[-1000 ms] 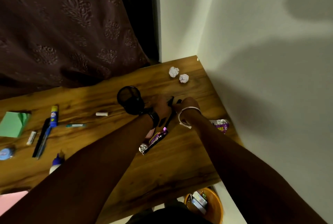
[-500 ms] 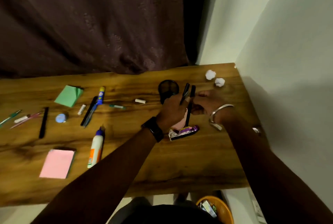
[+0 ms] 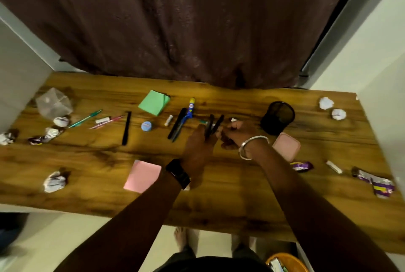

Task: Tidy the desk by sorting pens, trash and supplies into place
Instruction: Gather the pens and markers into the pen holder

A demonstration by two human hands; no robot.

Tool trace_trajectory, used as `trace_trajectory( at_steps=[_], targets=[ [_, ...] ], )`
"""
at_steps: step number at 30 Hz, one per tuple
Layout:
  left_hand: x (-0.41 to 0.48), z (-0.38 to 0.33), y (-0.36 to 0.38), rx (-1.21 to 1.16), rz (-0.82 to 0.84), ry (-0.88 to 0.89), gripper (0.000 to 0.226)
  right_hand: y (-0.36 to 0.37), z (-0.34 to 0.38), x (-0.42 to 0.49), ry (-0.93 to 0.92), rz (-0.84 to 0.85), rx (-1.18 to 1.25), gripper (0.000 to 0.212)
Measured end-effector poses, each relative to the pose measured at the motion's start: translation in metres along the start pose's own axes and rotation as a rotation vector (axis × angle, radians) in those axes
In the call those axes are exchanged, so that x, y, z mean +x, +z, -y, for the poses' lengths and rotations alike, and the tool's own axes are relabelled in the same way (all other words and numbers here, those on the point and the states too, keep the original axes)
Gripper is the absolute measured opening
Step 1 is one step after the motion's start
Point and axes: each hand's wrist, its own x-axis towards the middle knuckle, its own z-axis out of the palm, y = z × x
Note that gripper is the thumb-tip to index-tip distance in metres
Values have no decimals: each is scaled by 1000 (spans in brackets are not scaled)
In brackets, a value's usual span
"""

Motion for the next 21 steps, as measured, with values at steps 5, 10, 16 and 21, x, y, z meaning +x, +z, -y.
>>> trace_trajectory(
  at_steps=[5, 10, 16, 21],
  targets=[
    [16, 52, -76, 86, -227, -114, 38, 84, 15, 31, -107, -142, -554, 36],
    [27, 96, -116, -14, -251, -212, 26, 141, 34, 60, -59, -180, -738, 52],
    [29, 115, -128, -281, -148, -249, 23, 148, 20, 65, 204, 58, -528, 43],
    [32, 107, -120, -221, -127, -137, 16, 153, 30, 71, 166, 1, -356, 29]
  ],
)
